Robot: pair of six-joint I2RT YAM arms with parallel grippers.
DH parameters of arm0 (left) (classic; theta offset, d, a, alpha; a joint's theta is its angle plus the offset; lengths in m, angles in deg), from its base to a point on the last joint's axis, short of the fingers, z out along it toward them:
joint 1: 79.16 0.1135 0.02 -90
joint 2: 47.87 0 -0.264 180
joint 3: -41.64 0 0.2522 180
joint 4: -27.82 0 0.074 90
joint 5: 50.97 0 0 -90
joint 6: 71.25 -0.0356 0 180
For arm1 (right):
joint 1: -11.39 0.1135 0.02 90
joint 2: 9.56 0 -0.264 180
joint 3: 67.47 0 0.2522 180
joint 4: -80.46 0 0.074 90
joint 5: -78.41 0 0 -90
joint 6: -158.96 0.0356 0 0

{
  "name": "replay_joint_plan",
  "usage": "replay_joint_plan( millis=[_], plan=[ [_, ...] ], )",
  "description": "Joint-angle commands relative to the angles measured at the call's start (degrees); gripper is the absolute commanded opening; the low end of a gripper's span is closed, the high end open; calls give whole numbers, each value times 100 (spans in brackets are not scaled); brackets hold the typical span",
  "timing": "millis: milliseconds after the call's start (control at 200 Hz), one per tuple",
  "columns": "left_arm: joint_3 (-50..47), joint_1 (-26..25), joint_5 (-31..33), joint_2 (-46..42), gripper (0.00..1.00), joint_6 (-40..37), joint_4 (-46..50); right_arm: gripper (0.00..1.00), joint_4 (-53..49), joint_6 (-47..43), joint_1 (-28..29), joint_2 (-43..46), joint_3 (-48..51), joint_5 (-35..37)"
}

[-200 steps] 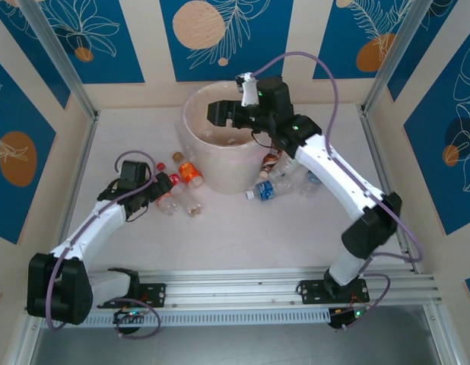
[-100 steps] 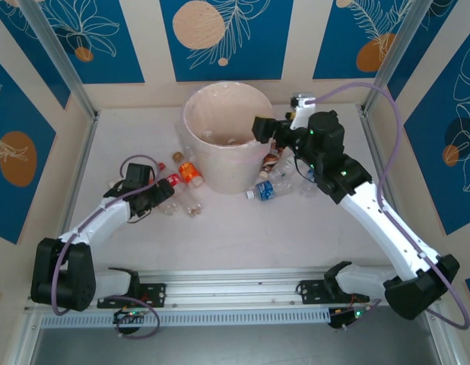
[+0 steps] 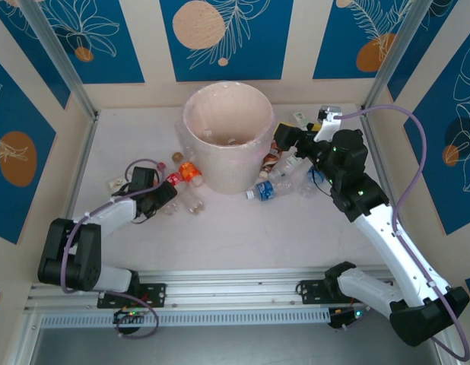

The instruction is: Put the plastic bottles in the bin

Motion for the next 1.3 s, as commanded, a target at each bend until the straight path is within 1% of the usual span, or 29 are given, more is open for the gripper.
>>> replay_joint_plan(
  millis=[0, 125, 320, 435, 600, 720, 820, 990, 1105, 1190, 1295],
  plan=[
    [-118, 79, -117, 132, 81, 176, -279, 100, 147, 205, -56, 30, 56, -119],
    [-154, 72, -29, 239, 79, 130, -324, 100, 124, 221, -73, -19, 31, -173],
    [-203, 79, 85, 52, 57, -278, -398, 100, 98, 248, -112, -82, 29, -191],
    [-283, 79, 306, -397, 48, -583, -351, 100, 89, 265, -140, -110, 28, -199],
    [-303, 53, 844, -1421, 42, -788, 3, 100, 113, 280, -178, -144, 47, -200],
    [-125, 16, 878, -2077, 41, -774, 103, 100, 179, 391, -227, -186, 108, -234],
    [42, -78, 732, -2433, 41, -773, -54, 100, 173, 454, -250, -218, 145, -279],
    [334, -318, 386, -2556, 39, -894, -541, 100, 36, 590, -349, -266, 171, -239],
    [554, -447, 311, -2511, 39, -1030, -842, 100, -127, 715, -444, -292, 162, -204],
    [605, -466, 356, -2574, 39, -1031, -1406, 100, -218, 794, -508, -289, 166, -213],
    [684, -487, 455, -2515, 36, -683, -2431, 100, -198, 878, -572, -288, 205, -334]
  ],
)
